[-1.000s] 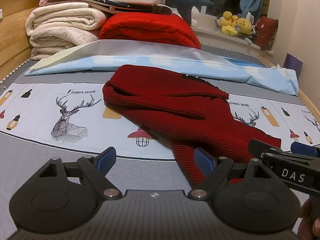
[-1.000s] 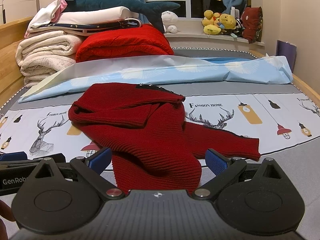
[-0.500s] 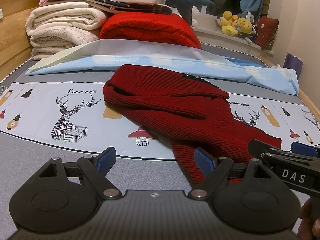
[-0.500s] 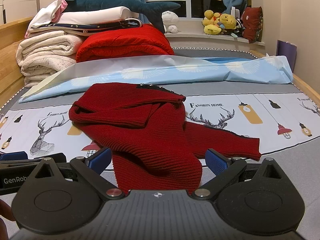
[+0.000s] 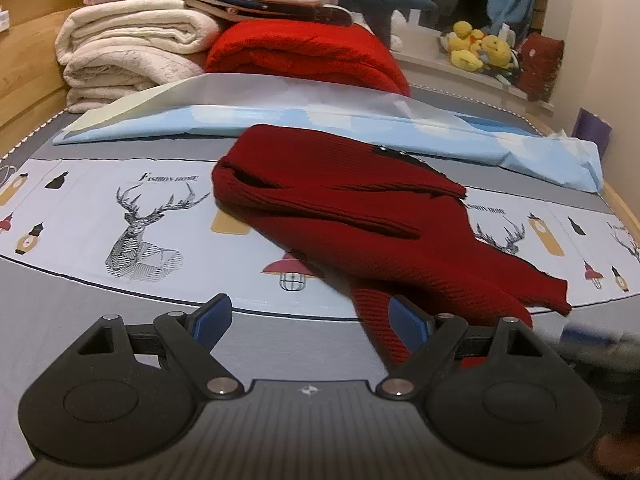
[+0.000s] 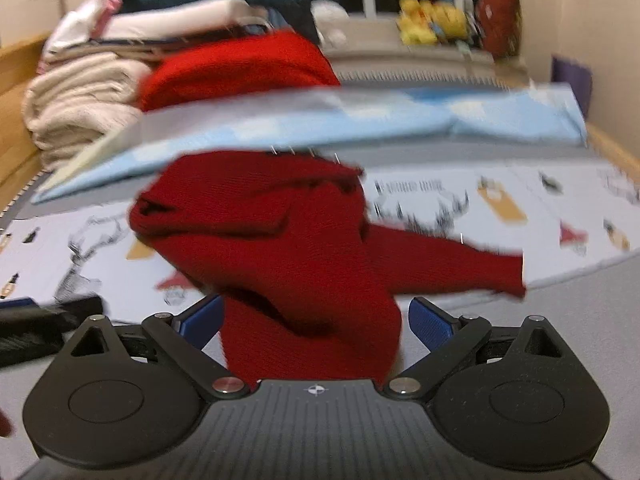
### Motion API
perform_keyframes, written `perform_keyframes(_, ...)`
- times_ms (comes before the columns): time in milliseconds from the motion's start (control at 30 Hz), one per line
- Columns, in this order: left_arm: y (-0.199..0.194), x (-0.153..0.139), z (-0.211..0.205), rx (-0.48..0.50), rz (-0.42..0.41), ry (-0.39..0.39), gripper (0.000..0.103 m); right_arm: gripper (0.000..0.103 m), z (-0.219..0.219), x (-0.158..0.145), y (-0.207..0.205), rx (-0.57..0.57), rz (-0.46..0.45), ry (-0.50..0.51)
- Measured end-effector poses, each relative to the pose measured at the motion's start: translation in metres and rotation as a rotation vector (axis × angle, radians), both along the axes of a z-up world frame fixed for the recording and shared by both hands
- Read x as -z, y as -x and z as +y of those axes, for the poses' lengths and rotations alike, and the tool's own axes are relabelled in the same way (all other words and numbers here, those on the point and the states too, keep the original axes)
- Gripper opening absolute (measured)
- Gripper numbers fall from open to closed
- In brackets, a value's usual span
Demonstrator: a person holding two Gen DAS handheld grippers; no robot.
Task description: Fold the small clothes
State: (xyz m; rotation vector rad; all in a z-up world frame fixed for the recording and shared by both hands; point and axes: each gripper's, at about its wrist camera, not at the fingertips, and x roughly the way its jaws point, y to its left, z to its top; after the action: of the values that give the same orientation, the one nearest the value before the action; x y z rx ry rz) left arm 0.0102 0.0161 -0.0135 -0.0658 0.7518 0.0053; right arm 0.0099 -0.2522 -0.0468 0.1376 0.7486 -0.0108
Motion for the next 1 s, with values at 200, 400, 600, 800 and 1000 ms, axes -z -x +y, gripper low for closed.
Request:
perform_keyframes(200,-0.01,-0.006,0.021,-0.052,-0.004,0.016,0.089,0.093,-0.01,0.066,-0.023,0.061,0.23,-0.066)
perform_keyframes(400,-0.02,-0.009,0.037,-0.098,0.0,0.022,0.089,0.06,-0.012,0.095,-0.041,0.092,0.255,-0.109)
perform_keyframes(600,-0.031,-0.008,0.046,-0.131,0.001,0.026,0.089,0.006,-0.041,0.08,-0.053,0.114,0.162,-0.114)
perform_keyframes(800,-0.04,-0.003,0.044,-0.143,0.013,0.036,0.089,0.002,-0.106,0.042,-0.062,0.133,0.018,-0.045)
perform_keyframes(1000,-0.045,0.008,0.037,-0.128,0.034,0.042,0.089,0.001,-0.183,0.023,-0.066,0.292,-0.059,0.056)
